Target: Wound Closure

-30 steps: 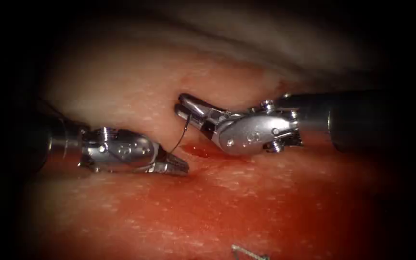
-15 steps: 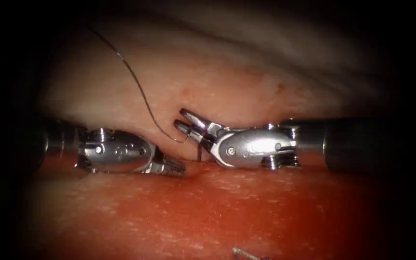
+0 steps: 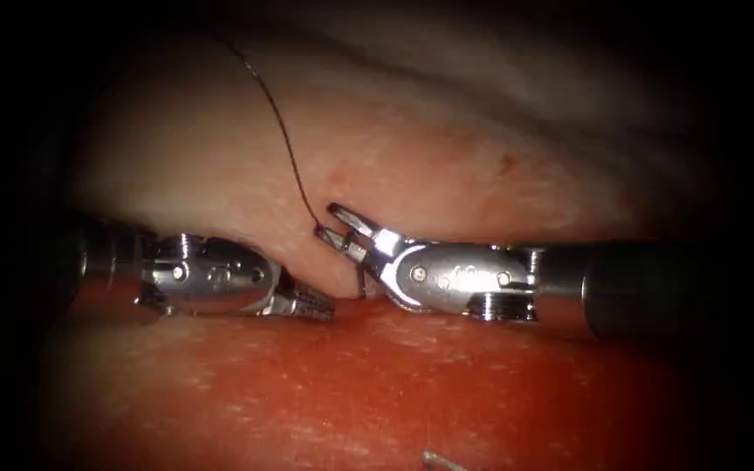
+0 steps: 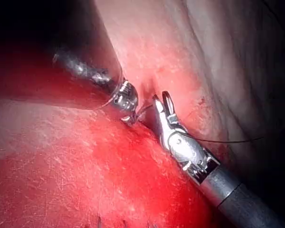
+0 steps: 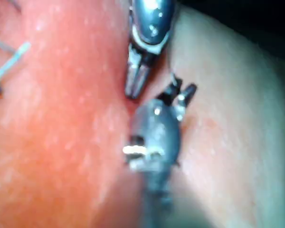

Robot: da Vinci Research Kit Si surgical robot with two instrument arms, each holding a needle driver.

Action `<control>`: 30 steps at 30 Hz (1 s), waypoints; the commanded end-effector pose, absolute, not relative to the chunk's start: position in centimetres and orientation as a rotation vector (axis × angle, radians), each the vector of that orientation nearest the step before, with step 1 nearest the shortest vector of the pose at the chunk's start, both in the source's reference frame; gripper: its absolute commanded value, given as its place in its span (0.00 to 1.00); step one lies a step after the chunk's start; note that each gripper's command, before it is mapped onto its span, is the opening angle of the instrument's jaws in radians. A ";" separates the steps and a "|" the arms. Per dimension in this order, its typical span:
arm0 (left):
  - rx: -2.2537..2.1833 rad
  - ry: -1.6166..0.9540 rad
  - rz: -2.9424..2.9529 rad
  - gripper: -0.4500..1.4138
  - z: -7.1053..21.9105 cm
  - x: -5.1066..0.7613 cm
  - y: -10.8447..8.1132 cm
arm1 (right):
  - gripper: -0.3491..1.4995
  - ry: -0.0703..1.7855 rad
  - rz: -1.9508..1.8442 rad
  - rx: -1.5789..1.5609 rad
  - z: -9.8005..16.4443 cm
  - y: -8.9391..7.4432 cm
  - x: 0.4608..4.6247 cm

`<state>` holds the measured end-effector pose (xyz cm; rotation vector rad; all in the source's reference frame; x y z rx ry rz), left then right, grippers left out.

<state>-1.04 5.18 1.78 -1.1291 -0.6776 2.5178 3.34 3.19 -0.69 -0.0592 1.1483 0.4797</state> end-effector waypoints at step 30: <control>-1.128 -0.679 2.517 0.07 1.8 -1.12 5.1 | 0.00 0.971 0.441 -0.158 -1.0 3.4 3.17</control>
